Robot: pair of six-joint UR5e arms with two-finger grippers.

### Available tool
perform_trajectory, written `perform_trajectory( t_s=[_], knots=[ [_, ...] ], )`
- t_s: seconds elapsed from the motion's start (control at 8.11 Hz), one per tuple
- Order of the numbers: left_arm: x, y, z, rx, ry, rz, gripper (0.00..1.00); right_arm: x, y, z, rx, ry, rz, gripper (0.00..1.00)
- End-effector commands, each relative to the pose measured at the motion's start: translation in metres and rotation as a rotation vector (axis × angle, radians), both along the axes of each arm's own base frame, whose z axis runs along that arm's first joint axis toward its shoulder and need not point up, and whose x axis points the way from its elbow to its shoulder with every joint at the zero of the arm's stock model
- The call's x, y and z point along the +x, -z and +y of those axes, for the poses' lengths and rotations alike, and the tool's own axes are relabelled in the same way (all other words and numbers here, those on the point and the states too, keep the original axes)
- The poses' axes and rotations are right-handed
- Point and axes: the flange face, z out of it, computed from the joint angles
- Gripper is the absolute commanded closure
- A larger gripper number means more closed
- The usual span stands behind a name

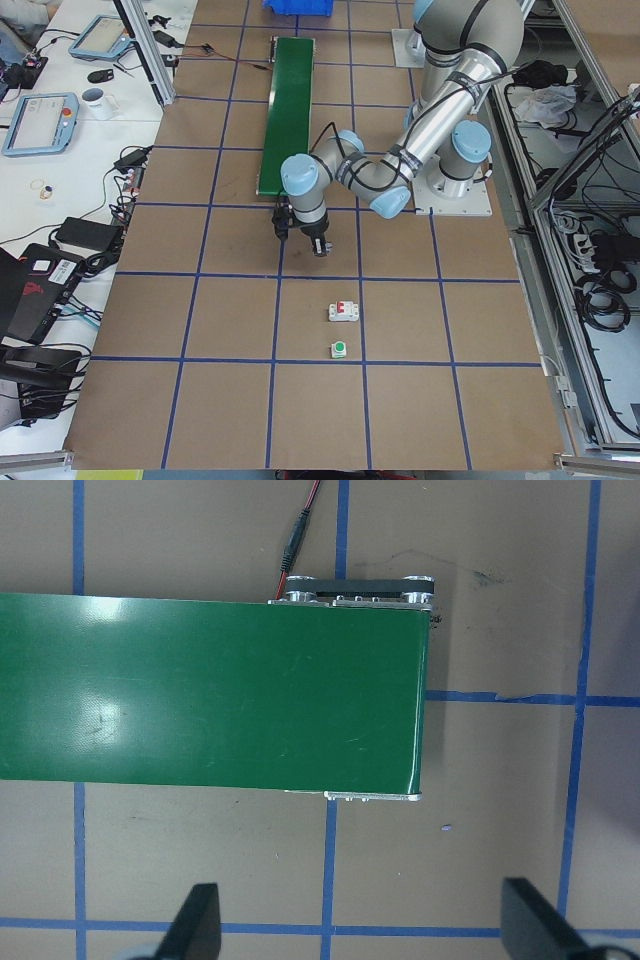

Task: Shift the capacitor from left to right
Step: 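Carry the capacitor with the left gripper onto the near end of the conveyor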

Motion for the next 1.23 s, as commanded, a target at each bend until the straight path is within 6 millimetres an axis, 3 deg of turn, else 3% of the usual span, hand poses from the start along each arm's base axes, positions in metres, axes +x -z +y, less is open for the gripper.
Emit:
perform_trajectory(
  t_s=[0.0, 0.37, 0.62, 0.74, 0.99, 1.11],
  knots=[
    [-0.136, -0.013, -0.057, -0.027, 0.142, -0.026, 0.86, 0.000, 0.000, 0.000, 0.000, -0.002, 0.000, 0.00],
    [-0.227, -0.008, -0.085, -0.091, 0.178, -0.039, 0.87, 0.000, 0.000, 0.000, 0.000, 0.000, -0.002, 0.00],
    [-0.241, -0.005, -0.112, -0.126, 0.165, -0.012, 0.86, 0.000, 0.000, -0.001, -0.001, 0.000, 0.000, 0.00],
    [-0.258, -0.003, -0.120, -0.127, 0.190, -0.010, 0.85, 0.000, 0.000, -0.001, -0.002, 0.003, 0.001, 0.00],
    [-0.268, 0.003, -0.121, -0.119, 0.187, -0.003, 0.79, -0.001, 0.000, 0.002, 0.007, 0.015, 0.001, 0.00],
    [-0.273, 0.003, -0.122, -0.133, 0.171, 0.032, 0.70, 0.002, 0.010, -0.001, 0.020, 0.016, -0.017, 0.00]
  ],
)
